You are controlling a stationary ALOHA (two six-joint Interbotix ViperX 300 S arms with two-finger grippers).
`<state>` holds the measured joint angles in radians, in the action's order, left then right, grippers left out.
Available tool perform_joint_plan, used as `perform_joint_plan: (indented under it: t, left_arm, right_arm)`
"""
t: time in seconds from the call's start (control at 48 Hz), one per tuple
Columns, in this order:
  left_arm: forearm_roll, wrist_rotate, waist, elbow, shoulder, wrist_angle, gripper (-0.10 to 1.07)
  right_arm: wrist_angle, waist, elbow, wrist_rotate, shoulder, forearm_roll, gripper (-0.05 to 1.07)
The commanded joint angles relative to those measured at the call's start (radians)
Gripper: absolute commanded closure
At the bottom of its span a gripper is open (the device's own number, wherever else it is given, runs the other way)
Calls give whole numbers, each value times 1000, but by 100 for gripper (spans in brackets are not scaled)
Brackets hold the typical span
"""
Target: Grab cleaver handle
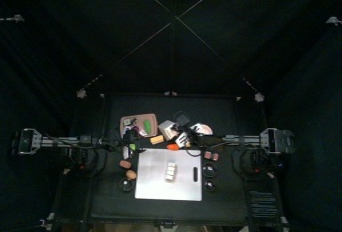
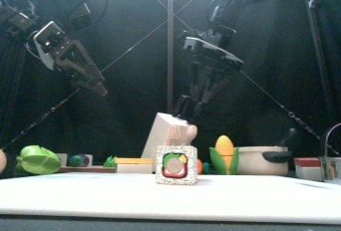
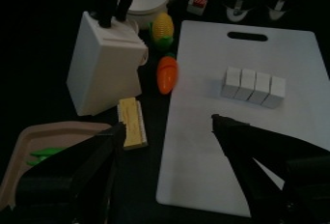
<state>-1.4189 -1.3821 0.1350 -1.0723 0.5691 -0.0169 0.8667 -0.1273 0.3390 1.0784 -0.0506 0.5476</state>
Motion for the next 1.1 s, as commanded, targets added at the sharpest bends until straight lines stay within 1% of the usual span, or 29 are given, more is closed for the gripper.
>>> perform_joint_plan:
  t: [0.0,0.458,0.792,0.896,1.083]
  left_arm:
    - [0,0,3,12,2,0,-5]
    - [2,0,5,11,2,0,-5]
    - [0,0,8,9,2,0,-5]
    - [0,0,8,9,2,0,-5]
    - [0,0,9,6,2,0,-5]
  right_arm:
    - [-6,-8,-18,-3,-17,6,25]
    - [-46,-28,-12,-6,20,9,26]
    - [-77,-35,23,-6,28,9,26]
    - [-87,-41,26,-6,26,9,31]
    - [-112,-41,26,-6,26,8,45]
